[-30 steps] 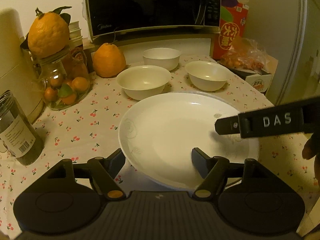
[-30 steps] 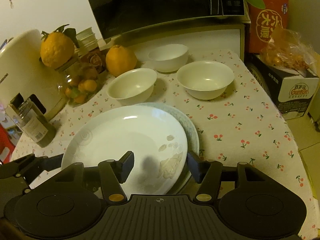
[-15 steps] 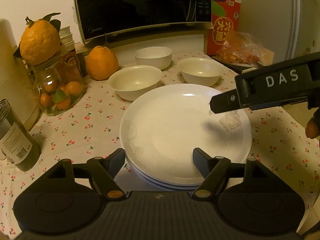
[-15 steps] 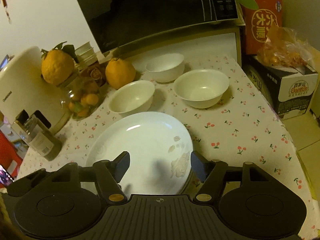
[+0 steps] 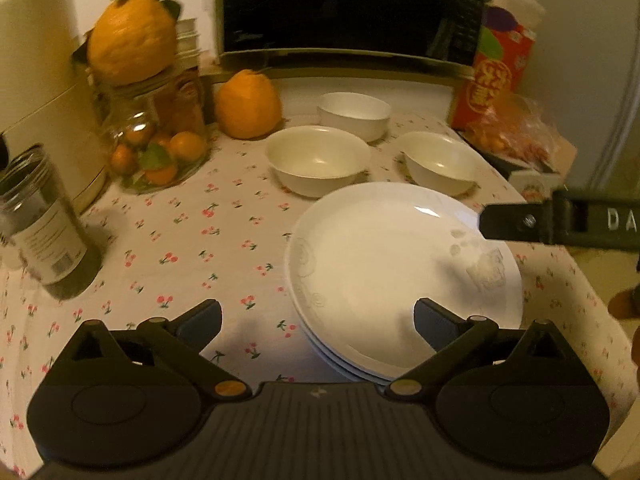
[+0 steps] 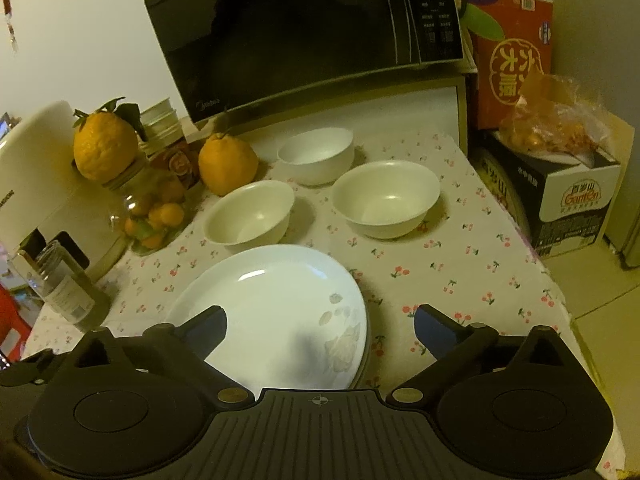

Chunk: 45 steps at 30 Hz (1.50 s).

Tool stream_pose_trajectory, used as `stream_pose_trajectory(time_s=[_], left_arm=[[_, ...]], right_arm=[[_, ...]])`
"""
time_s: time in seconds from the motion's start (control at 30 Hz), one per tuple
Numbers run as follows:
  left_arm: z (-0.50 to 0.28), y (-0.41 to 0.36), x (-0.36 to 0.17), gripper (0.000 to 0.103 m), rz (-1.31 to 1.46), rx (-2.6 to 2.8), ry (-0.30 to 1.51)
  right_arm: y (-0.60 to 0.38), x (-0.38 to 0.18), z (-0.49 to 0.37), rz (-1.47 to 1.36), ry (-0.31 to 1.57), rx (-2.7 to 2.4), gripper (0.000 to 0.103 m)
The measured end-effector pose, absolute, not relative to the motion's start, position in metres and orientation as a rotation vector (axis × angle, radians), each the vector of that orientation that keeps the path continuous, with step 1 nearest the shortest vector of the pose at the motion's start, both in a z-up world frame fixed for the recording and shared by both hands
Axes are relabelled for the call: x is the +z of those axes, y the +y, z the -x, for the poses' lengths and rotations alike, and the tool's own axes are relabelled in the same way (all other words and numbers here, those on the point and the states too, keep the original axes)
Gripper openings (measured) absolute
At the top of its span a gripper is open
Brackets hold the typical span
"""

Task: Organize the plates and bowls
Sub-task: 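Open the left tool to release the white plate rim, then move both tools to the rim of a small white bowl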

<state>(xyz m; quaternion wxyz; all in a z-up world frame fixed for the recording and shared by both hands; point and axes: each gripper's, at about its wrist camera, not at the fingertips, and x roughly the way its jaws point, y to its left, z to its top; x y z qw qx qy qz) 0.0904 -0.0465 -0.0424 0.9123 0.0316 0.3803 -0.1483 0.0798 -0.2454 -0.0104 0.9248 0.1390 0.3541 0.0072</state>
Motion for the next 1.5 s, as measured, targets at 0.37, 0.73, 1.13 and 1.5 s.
stream_pose_trajectory(time_s=[0.37, 0.73, 1.13, 1.5], left_arm=[[-0.105, -0.028, -0.025, 0.103, 0.068, -0.193, 0.795], [-0.162, -0.033, 0.012, 0.103, 0.021, -0.139, 0.766], [-0.254, -0.085, 0.014, 0.103, -0.024, -0.154, 0.799], [-0.313, -0.123, -0.018, 0.089, 0.039, -0.264, 0.772]], right_arm=[[-0.249, 0.0, -0.083, -0.266, 0.672, -0.052, 0.103], [-0.274, 0.034, -0.139, -0.37, 0.655, -0.09, 0.103], [-0.302, 0.027, -0.248, -0.537, 0.679, -0.052, 0.103], [-0.345, -0.036, -0.31, -0.749, 0.702, 0.003, 0.101]])
